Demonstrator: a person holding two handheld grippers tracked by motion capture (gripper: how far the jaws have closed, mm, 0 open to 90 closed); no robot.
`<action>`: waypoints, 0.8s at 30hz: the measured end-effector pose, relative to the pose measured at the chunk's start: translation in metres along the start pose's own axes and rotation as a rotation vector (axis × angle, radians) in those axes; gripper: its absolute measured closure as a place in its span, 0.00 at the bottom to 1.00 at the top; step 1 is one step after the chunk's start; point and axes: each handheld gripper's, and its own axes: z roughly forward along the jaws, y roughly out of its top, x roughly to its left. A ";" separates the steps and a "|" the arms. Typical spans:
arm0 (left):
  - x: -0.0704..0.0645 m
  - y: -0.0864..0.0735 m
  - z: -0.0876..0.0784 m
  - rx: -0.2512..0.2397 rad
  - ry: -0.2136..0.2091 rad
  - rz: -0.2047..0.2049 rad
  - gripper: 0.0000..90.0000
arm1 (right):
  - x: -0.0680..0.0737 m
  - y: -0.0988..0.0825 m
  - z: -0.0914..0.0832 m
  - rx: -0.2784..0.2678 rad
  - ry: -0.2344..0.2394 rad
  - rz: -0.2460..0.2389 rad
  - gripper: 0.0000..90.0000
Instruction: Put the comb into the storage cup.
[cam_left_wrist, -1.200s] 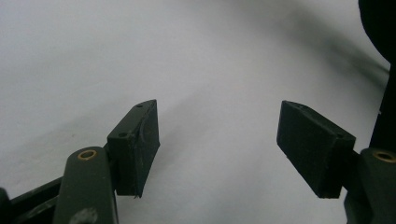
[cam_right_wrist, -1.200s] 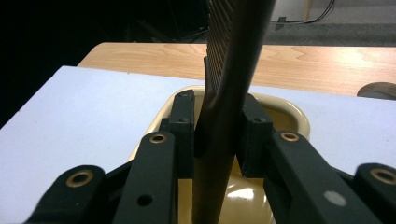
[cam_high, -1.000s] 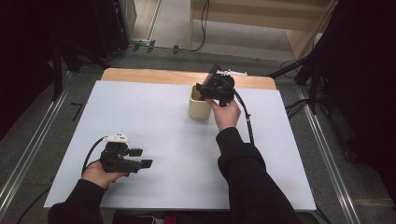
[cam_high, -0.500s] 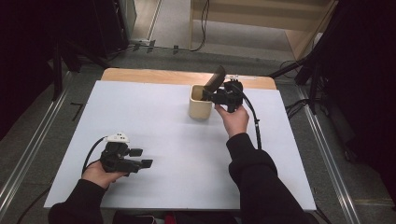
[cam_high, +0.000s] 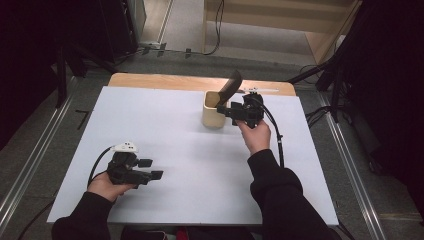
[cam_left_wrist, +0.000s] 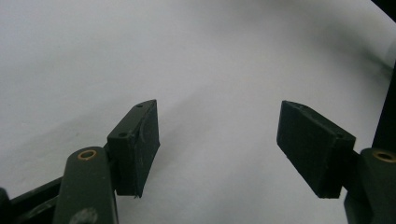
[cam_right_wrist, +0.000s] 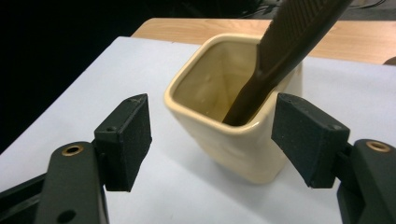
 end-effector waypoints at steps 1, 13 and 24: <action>0.000 0.000 0.000 0.000 0.000 0.000 0.34 | 0.000 -0.001 -0.001 0.010 0.008 -0.004 0.30; 0.000 0.003 -0.002 -0.005 0.000 0.008 0.34 | 0.003 -0.017 -0.013 0.015 0.063 -0.035 0.30; 0.002 0.004 -0.002 -0.007 -0.001 0.004 0.34 | 0.005 -0.028 -0.021 0.029 0.095 -0.053 0.30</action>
